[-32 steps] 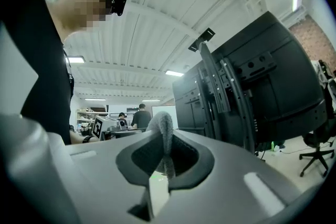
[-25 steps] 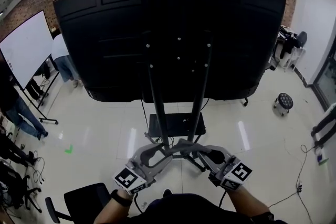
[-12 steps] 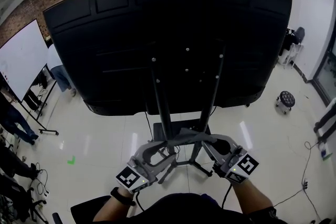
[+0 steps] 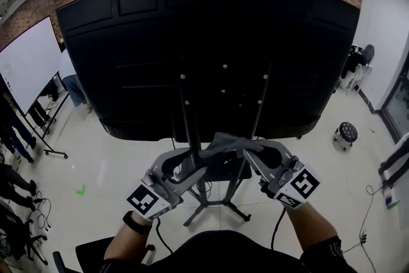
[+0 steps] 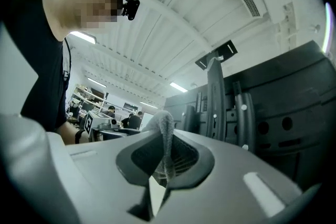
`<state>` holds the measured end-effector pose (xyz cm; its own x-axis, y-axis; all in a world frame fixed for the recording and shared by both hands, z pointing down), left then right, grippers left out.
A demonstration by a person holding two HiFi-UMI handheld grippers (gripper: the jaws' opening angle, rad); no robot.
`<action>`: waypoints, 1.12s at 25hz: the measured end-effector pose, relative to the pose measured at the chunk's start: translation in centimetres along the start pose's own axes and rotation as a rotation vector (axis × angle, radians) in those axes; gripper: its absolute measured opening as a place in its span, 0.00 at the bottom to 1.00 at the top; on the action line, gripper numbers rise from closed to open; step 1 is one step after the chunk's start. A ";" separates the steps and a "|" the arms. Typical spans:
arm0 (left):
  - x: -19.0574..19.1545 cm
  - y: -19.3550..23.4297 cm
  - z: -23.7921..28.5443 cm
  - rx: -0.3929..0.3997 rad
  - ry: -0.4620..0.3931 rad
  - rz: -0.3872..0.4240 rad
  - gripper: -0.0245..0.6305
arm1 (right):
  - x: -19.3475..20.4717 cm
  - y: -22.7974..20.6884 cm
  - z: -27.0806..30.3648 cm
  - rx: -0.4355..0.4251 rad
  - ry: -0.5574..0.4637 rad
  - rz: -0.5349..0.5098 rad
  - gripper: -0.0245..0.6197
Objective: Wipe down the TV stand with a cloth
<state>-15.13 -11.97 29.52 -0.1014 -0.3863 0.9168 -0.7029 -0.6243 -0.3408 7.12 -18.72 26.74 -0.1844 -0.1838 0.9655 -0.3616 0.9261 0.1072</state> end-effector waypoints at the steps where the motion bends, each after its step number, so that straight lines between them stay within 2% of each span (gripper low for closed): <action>1: -0.8 0.5 0.4 -0.005 -0.010 0.026 0.35 | -0.9 -0.5 0.4 -0.008 -0.005 -0.030 0.07; 6: -5.7 3.0 2.9 -0.006 -0.047 0.175 0.35 | -5.9 -3.0 2.8 -0.043 -0.035 -0.184 0.07; 11: -10.9 5.7 5.8 -0.009 -0.067 0.296 0.35 | -12.5 -5.8 5.3 -0.041 -0.085 -0.317 0.07; 14: -14.4 7.3 7.1 -0.020 -0.086 0.332 0.35 | -17.3 -6.9 7.1 -0.017 -0.118 -0.399 0.07; 18: -19.8 10.1 9.2 -0.037 -0.156 0.388 0.35 | -23.1 -8.4 10.2 0.013 -0.128 -0.523 0.07; 22: -23.7 13.7 11.2 -0.087 -0.168 0.396 0.35 | -27.6 -9.5 13.5 0.047 -0.113 -0.665 0.07; 28: -28.6 18.5 14.0 -0.138 -0.176 0.431 0.35 | -34.0 -11.1 18.0 0.177 -0.075 -0.819 0.07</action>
<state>-15.43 -22.01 -5.90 -0.2920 -0.7064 0.6448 -0.7107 -0.2909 -0.6405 0.99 -28.72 -11.56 0.1407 -0.8026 0.5797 -0.5445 0.4263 0.7224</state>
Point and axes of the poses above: the fingertips, and each gripper's own axes: z forward along the fingers, y to its left, x out of its underside, the point moved 8 cm from there along -z, backward along the fingers, and after that the axes turned 7 degrees about z, right-handed, at the moved point
